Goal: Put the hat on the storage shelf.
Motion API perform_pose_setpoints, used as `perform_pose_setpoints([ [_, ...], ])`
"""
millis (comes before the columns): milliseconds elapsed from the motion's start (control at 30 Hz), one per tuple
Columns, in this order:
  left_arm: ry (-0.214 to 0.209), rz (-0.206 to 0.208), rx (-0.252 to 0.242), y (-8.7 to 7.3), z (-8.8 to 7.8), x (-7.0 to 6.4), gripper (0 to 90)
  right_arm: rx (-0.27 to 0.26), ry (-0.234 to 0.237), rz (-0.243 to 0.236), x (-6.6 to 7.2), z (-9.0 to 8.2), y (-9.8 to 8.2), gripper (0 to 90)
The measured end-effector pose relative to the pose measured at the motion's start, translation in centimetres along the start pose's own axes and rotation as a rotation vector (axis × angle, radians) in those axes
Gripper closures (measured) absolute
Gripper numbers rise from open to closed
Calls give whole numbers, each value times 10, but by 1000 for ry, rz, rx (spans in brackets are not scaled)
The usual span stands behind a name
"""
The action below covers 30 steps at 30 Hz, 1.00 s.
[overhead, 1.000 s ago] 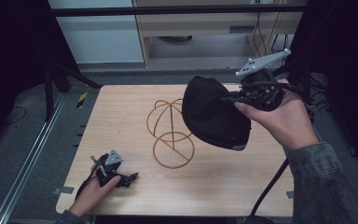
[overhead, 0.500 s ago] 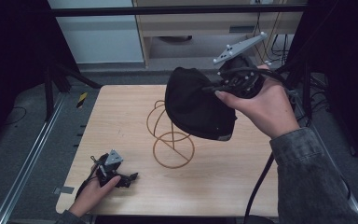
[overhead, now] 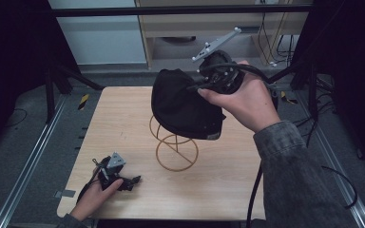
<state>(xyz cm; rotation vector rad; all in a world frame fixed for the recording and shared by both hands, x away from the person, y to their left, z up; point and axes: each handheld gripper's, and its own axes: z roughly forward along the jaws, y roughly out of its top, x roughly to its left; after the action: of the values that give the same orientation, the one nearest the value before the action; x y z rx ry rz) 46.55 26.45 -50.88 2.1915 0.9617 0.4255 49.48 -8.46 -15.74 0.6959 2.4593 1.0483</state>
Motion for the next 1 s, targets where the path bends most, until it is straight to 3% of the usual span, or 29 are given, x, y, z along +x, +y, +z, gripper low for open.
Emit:
perform_pose_setpoints([
  [433,0,0,0,0,0,0,0,44,42,-9,3,35,6,761],
  [1000,0,0,0,0,0,0,0,73,74,-3,5,64,5,757],
])
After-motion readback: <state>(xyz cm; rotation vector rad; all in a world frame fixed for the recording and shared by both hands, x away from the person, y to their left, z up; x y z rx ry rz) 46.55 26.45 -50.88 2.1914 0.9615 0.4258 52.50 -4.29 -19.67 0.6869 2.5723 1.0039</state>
